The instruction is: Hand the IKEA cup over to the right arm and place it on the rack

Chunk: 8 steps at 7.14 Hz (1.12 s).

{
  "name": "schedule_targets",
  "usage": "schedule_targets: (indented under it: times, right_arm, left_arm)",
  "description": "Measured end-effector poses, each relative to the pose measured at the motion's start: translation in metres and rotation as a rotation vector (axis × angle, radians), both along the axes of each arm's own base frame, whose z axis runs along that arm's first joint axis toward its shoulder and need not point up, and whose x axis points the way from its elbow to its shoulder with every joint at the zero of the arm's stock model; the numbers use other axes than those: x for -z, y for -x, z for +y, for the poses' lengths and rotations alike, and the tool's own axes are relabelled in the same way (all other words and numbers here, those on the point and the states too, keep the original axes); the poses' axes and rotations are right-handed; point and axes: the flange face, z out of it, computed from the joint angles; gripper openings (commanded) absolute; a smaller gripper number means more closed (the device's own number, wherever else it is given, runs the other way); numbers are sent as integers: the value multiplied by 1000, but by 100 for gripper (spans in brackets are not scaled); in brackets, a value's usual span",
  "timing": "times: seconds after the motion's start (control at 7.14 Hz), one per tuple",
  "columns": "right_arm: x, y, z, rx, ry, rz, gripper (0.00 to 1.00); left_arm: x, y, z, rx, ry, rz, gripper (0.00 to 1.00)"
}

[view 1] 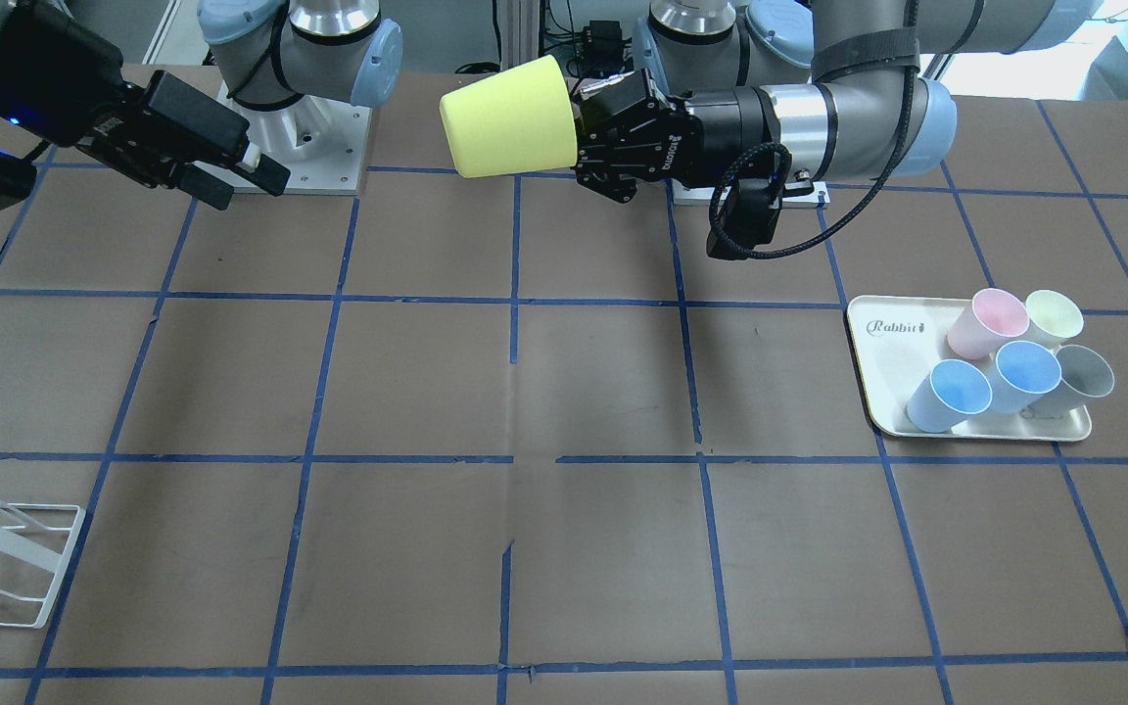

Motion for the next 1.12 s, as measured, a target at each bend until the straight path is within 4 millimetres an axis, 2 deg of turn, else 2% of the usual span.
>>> schedule_targets:
  times: [0.28, 0.7, 1.12]
  right_arm:
    - [-5, -11, -1, 54, -6, -219, 100]
    - [-10, -20, -7, 63, 117, -460, 100]
    - [25, -17, 0, 22, 230, -548, 100]
  left_arm:
    - [0, 3, 2, 6, -1, 2, 0]
    - [-1, 6, 4, 19, 11, -8, 0]
    - [-4, 20, 10, 45, 20, 0, 0]
